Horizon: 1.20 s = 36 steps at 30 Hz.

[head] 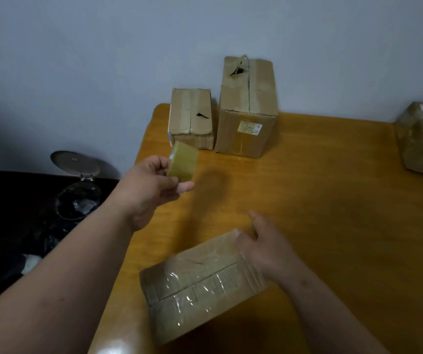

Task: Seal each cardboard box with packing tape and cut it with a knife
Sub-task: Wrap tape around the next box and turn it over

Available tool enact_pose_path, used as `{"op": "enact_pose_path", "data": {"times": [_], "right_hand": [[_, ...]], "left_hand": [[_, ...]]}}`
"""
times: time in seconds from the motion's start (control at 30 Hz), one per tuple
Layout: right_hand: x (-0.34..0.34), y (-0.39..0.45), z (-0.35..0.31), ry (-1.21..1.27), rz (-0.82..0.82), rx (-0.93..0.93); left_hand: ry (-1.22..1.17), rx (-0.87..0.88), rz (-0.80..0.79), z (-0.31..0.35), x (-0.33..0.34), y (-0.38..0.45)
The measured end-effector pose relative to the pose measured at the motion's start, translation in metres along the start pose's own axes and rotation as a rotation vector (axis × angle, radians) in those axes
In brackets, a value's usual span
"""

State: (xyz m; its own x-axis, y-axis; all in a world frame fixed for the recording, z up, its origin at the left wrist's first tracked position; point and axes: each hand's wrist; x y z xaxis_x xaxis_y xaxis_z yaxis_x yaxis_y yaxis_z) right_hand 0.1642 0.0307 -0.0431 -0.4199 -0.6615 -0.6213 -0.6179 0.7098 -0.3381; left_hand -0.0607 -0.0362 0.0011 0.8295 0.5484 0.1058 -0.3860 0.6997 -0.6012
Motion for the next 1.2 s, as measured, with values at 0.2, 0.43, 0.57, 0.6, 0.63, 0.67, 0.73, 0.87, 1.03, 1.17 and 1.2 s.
{"op": "enact_pose_path", "data": {"times": [0.2, 0.43, 0.57, 0.6, 0.63, 0.67, 0.73, 0.87, 1.03, 1.17, 1.2], "right_hand": [[-0.037, 0.015, -0.039, 0.411, 0.101, -0.397], [-0.032, 0.018, -0.043, 0.485, -0.083, -0.428], [-0.03, 0.013, -0.053, 0.31, -0.072, -0.452], [-0.03, 0.012, -0.057, 0.263, -0.065, -0.481], [-0.031, 0.01, -0.062, 0.22, -0.055, -0.516], [-0.031, 0.009, -0.067, 0.177, -0.048, -0.548], [-0.031, 0.006, -0.074, 0.088, -0.037, -0.588], [-0.028, 0.001, -0.085, 0.007, -0.036, -0.64], [-0.026, 0.0, -0.087, 0.177, -0.07, -0.619], [-0.023, 0.001, -0.081, 0.313, -0.056, -0.555], [-0.022, 0.0, -0.079, 0.35, -0.06, -0.546]], "left_hand": [[0.111, -0.155, -0.573, 0.007, 0.001, -0.021], [0.039, -0.231, -0.653, 0.0, -0.014, -0.024], [0.135, -0.269, -0.453, -0.003, -0.021, -0.027], [0.171, -0.28, -0.441, -0.003, -0.021, -0.028], [0.205, -0.289, -0.431, -0.003, -0.021, -0.03], [0.234, -0.294, -0.415, -0.003, -0.022, -0.032], [0.279, -0.295, -0.353, -0.002, -0.024, -0.034], [0.341, -0.281, -0.255, -0.005, -0.029, -0.035], [0.311, -0.293, -0.218, -0.013, -0.039, -0.042], [0.246, -0.274, -0.194, -0.02, -0.044, -0.051], [0.224, -0.263, -0.191, -0.021, -0.045, -0.053]]}}
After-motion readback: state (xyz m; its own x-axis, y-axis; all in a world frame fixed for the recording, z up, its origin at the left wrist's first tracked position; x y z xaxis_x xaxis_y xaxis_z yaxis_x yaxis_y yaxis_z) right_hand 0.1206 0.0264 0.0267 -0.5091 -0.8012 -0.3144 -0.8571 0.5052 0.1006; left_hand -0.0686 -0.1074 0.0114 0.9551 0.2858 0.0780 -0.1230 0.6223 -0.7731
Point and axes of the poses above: each hand's wrist, its own y-axis towards the middle knuckle, its own x-axis out of the palm, z = x × y, and after that the axes turned 13 degrees about -x, right-handed
